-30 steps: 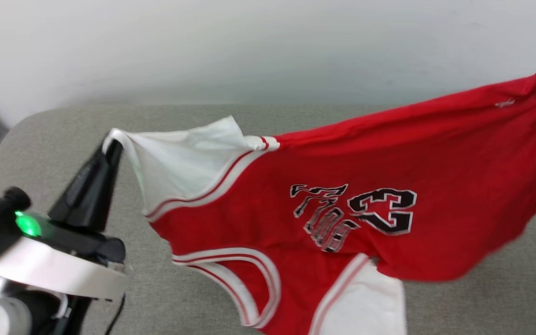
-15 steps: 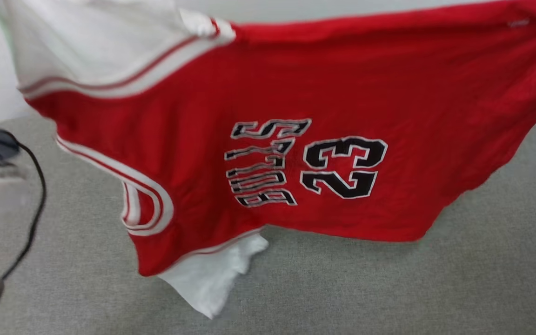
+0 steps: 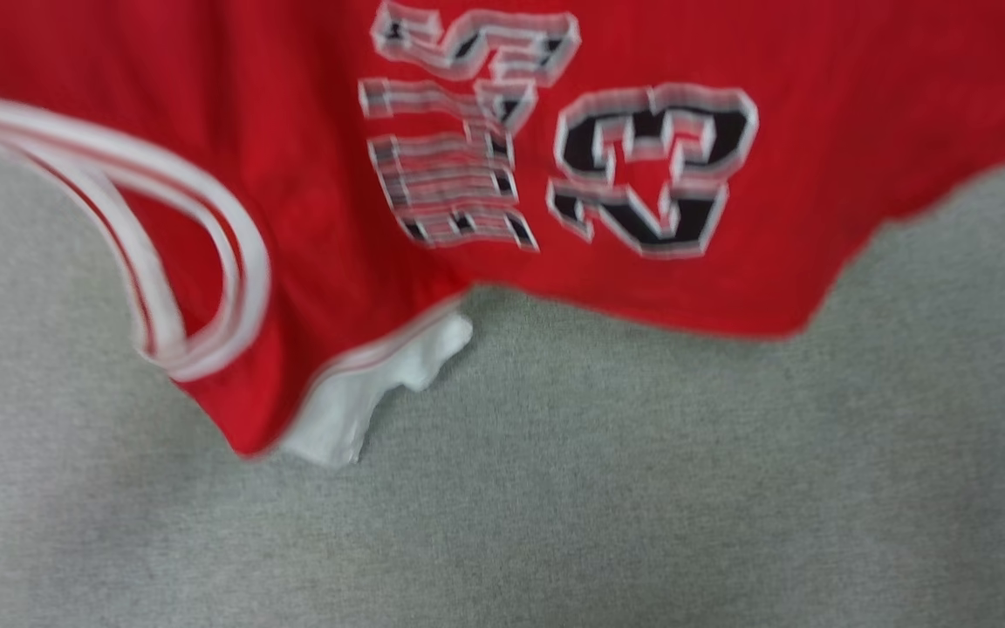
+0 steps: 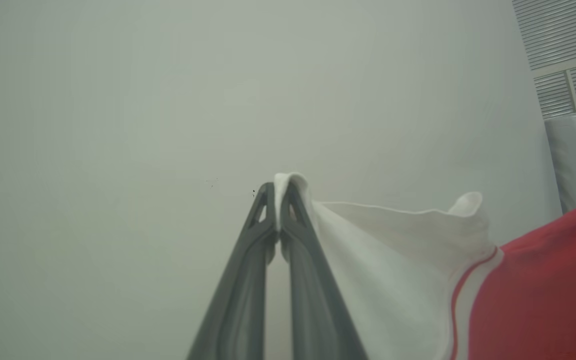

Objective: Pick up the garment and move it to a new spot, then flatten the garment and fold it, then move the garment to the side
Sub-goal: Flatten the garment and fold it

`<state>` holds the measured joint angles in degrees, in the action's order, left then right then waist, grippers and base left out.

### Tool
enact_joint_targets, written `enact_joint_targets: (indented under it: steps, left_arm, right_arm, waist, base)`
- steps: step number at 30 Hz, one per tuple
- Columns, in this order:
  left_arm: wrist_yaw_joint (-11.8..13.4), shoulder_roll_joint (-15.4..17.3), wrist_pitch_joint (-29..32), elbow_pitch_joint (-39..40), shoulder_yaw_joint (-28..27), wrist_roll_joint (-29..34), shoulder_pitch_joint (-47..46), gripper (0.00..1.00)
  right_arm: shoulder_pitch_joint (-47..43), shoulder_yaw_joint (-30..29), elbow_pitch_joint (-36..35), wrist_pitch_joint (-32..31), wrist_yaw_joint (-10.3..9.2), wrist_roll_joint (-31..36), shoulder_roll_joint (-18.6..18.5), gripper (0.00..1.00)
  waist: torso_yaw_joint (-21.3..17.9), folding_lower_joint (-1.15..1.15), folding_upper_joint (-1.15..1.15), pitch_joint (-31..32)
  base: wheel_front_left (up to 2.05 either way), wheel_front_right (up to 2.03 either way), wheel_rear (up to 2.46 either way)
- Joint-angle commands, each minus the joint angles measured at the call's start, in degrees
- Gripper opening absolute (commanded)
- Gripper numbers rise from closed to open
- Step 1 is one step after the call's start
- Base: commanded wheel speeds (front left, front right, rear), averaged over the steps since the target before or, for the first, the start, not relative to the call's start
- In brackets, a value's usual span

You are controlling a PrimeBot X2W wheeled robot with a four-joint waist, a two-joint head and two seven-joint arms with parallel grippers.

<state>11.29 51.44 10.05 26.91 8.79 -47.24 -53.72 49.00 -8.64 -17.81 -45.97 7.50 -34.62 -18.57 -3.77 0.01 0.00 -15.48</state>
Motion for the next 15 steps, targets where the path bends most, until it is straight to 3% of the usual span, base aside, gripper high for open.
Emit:
enact_joint_targets:
  steps: [1,7,15]
  left_arm:
    - [-1.4,0.1,0.7,-2.6,0.8,0.7,-4.8,0.0]
    - [-5.5,-2.2,2.2,-12.3,3.8,1.6,-21.1,0.0]
    - [-8.1,-8.3,0.6,-26.5,7.1,4.9,-41.4,0.0]
  right_arm:
    - [3.8,0.4,1.6,0.9,-0.02,0.8,1.0,0.0]
    - [14.8,2.3,8.3,4.7,-0.02,4.5,1.2,0.0]
    - [29.0,5.3,18.1,12.1,-0.04,9.9,-1.1,0.0]
  waist:
    - [-0.1,-0.01,0.0,-5.1]
    - [0.4,-0.01,0.0,-12.8]
    - [2.2,-0.01,0.0,-20.7]
  base:
    - [0.0,0.0,0.0]
    - [0.0,0.0,0.0]
    - [0.0,0.0,0.0]
